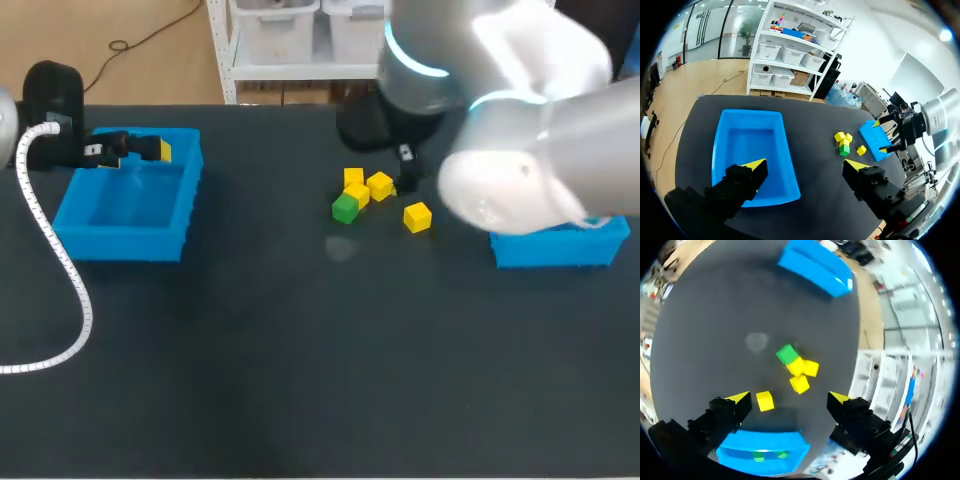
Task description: Put the green cubes in the right bin and the yellow cubes in the left bin.
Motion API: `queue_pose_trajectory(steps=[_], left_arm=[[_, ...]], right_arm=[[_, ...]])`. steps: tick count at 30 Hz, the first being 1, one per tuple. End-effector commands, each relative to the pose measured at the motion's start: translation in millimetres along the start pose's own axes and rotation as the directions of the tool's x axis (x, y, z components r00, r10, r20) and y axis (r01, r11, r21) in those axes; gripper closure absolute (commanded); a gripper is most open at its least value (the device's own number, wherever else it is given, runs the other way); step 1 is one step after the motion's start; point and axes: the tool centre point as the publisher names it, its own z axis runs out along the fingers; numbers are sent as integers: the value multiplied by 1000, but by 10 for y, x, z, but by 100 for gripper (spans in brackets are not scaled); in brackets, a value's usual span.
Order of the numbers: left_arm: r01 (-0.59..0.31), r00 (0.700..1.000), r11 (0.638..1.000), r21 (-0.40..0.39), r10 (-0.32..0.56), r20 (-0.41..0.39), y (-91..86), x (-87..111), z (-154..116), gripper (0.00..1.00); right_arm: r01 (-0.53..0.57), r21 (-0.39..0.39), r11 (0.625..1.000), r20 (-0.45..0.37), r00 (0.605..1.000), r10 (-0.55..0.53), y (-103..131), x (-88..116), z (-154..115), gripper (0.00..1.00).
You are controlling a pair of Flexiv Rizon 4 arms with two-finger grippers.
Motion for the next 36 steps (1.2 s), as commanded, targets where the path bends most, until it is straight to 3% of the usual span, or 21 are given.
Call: queue_pose_trajectory(steps=[1, 7, 14, 25, 30, 36], left_arm=[[-2, 1000, 1000, 11, 2, 7, 23, 17, -2, 0], [-2, 1000, 1000, 11, 2, 7, 23, 17, -2, 0], [-2, 1000, 1000, 11, 2, 7, 23, 17, -2, 0], [-2, 1000, 1000, 11, 2, 7, 23, 17, -2, 0], [-2, 1000, 1000, 11, 2, 7, 23, 17, -2, 0], [-2, 1000, 1000, 11, 2, 7, 23, 17, -2, 0]], right_arm=[[550, -190, 813, -123, 809, -575, -64, -171, 163, 0], [635, -271, 723, -121, 723, -680, -60, -275, 370, 0], [680, -310, 665, -70, 681, -729, -23, -454, 472, 0], [658, -316, 684, 7, 722, -692, 12, -589, 636, 0], [650, -327, 686, 32, 734, -679, 105, -572, 684, 0], [606, -349, 715, 47, 773, -633, 110, -512, 793, 0]])
